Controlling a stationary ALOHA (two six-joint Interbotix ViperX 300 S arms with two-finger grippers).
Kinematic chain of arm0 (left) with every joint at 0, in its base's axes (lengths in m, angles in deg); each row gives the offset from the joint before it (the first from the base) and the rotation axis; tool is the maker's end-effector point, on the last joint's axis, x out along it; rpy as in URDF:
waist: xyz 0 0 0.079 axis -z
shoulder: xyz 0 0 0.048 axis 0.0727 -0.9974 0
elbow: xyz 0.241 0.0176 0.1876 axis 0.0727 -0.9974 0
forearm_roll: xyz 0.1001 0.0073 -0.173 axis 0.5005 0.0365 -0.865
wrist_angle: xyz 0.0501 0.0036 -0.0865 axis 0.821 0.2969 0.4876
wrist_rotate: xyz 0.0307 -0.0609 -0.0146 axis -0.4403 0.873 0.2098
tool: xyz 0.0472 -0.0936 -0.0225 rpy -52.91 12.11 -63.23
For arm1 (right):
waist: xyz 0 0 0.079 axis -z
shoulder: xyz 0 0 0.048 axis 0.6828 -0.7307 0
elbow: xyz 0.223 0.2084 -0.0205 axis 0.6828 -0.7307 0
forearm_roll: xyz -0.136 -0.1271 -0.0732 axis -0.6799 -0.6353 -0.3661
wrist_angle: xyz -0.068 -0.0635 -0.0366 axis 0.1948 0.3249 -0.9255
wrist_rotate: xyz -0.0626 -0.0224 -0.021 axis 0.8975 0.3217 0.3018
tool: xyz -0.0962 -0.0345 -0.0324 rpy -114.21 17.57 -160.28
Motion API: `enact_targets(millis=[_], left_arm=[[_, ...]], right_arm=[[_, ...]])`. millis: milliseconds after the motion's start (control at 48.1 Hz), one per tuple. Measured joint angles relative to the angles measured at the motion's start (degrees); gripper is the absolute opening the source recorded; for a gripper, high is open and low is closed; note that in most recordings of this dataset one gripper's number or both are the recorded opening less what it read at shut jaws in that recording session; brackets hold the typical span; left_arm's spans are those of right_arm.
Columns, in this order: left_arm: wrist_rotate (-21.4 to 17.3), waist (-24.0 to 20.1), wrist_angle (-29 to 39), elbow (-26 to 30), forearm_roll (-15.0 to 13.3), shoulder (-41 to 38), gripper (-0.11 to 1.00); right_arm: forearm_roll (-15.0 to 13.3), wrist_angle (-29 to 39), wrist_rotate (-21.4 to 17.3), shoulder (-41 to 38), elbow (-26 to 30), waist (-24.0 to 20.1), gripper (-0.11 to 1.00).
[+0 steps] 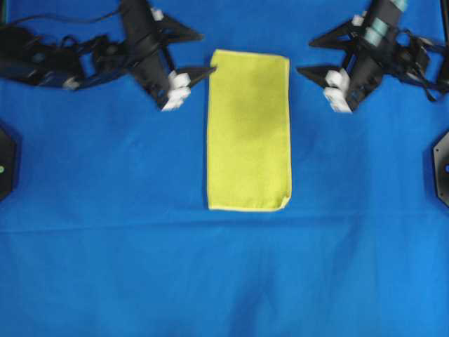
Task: Fold the yellow towel.
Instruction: 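Pinch the top corners of the towel strip with both grippers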
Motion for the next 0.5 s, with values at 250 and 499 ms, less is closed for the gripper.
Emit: enact_targets(millis=[250, 499], left_arm=[[0.0, -2.6, 0.1, 5.7, 0.0, -11.2, 0.76], [0.0, -3.5, 0.0, 9.1, 0.0, -17.5, 0.76]], right_arm=[[-1.5, 0.4, 0.2, -13.2, 6.7, 2.1, 0.66], [-1.8, 0.5, 0.2, -20.7, 10.2, 3.4, 0.66]])
